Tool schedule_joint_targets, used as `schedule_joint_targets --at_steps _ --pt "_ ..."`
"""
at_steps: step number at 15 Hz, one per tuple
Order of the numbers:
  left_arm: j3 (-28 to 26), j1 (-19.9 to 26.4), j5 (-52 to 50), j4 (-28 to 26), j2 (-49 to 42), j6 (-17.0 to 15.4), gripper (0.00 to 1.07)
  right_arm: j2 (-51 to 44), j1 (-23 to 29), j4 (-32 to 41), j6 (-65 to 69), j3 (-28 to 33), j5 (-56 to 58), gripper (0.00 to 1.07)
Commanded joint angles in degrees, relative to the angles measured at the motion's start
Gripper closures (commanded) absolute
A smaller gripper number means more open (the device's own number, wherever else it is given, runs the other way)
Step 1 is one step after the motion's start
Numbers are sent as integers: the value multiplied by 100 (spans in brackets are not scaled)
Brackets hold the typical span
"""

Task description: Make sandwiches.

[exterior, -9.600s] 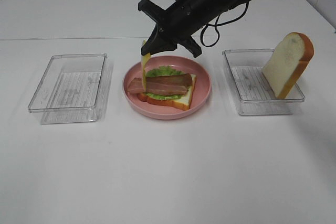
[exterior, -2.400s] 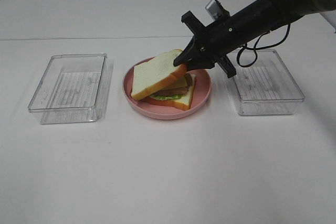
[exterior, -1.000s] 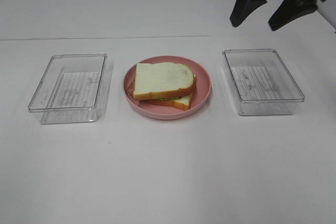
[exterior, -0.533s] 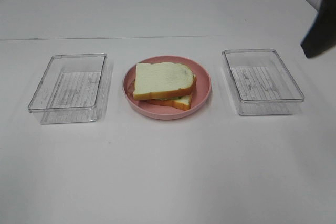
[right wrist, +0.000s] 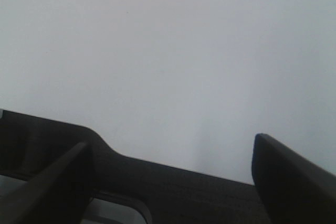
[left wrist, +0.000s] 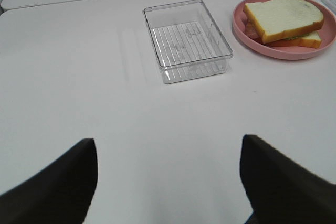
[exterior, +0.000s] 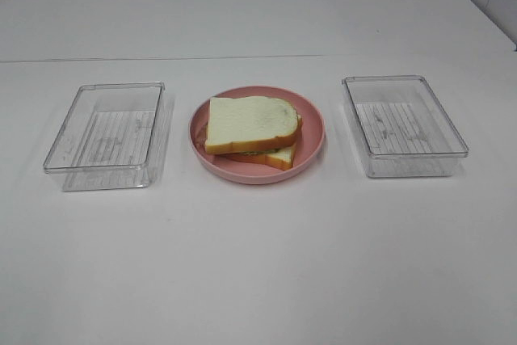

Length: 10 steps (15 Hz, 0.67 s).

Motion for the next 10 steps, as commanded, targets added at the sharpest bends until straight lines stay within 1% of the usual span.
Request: schedule_joint_targets --at_steps 1,2,5,7,10 --pt "6 -11 -52 -11 -126 11 34 -825 -11 -57 6 344 -29 31" --pt "6 -11 -52 -11 -126 11 34 -1432 -11 -52 -155 464 -235 31" --pt "6 -11 -52 -11 -126 11 34 -2086 -11 -29 -281 481 -252 31" --pt "6 -11 -52 -11 -126 11 34 -2298 -11 -17 -281 481 -252 31" --pt "6 -11 -52 -11 -126 6 34 -2292 -11 -17 -281 481 -252 31"
